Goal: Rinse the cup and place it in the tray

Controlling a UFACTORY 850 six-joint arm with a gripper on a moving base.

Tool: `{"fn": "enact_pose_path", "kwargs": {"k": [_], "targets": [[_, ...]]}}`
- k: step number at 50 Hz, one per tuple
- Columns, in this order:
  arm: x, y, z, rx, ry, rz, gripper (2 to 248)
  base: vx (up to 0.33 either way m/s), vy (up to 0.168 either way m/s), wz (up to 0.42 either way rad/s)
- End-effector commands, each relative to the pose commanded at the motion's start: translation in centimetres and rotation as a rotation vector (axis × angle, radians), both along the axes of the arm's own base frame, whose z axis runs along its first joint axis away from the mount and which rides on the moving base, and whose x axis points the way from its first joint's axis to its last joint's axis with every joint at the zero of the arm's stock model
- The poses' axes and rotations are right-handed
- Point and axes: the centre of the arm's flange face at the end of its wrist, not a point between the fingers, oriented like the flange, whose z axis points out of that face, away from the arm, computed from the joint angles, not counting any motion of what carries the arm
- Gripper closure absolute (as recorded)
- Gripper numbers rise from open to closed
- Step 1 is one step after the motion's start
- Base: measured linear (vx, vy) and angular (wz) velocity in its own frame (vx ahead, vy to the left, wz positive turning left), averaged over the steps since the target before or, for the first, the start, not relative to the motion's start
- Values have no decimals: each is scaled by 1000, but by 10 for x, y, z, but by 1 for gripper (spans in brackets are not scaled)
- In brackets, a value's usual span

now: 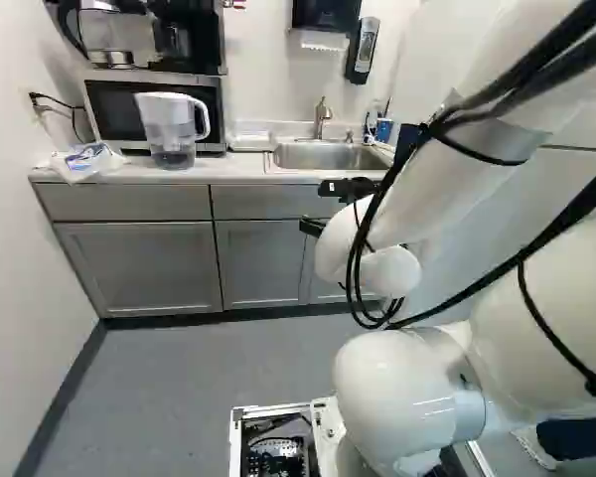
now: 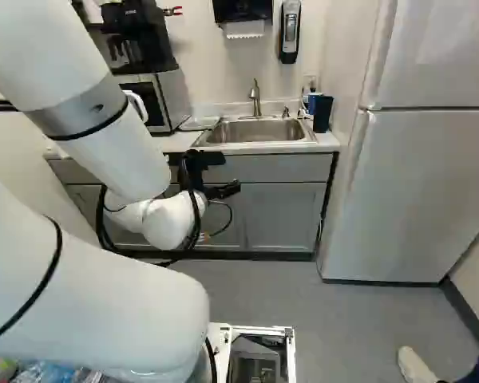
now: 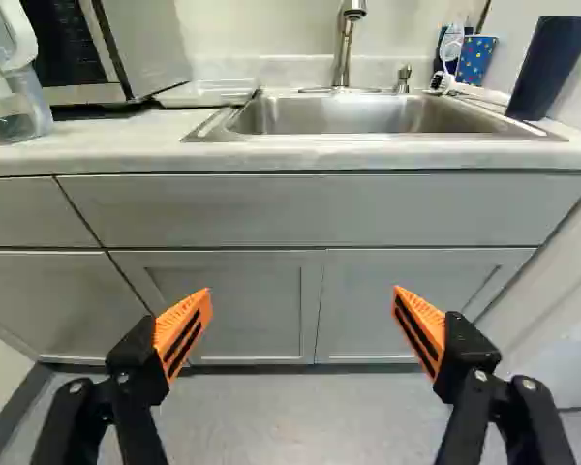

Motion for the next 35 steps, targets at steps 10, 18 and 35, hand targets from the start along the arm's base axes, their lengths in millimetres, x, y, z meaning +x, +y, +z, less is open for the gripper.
{"fn": "enact_pose_path", "kwargs": {"k": [10, 18, 35], "targets": [[0, 0, 0, 0, 0, 0, 3, 0, 0, 0], [0, 0, 0, 0, 0, 0, 3, 0, 0, 0], [0, 0, 0, 0, 0, 0, 3, 0, 0, 0]]}}
